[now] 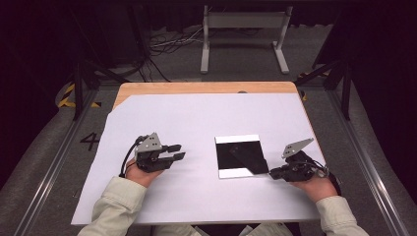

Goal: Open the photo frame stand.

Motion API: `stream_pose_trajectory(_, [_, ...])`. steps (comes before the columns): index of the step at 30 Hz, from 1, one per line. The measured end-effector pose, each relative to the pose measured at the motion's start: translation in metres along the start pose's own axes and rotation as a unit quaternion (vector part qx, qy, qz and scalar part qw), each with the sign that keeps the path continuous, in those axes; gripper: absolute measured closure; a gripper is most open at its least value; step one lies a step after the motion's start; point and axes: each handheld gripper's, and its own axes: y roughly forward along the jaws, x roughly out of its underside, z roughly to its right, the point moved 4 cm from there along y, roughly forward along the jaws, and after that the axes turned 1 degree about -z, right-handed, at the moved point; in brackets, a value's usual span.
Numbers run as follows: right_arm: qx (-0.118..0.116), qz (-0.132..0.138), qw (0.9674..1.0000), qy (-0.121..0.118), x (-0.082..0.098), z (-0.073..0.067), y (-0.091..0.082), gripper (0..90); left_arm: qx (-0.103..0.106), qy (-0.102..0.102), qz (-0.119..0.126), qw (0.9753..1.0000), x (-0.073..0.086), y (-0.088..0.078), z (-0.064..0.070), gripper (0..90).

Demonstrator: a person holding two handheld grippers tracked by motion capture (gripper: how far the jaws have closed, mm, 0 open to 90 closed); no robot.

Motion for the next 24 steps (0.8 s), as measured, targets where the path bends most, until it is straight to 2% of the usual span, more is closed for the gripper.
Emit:
stream_pose_trajectory(6, [0.003,-0.013,0.9999,-0.001,0.002,0.0016,0.0049,82.4,0.001,-0.001,-0.002,1.0,0.0005,0.0003,-0.0001,64.1])
stream_pose_trajectory(17, [0.015,-0.018,0.9997,-0.008,-0.0005,0.0016,0.0099,87.3,-0.003,-0.003,-0.002,1.0,0.0015,-0.0006,-0.0007,63.4])
stream_pose_trajectory(24, [0.019,-0.014,0.9997,-0.01,-0.0022,0.0005,0.0061,89.6,-0.002,-0.006,-0.004,1.0,0.0024,-0.0006,-0.0011,63.0])
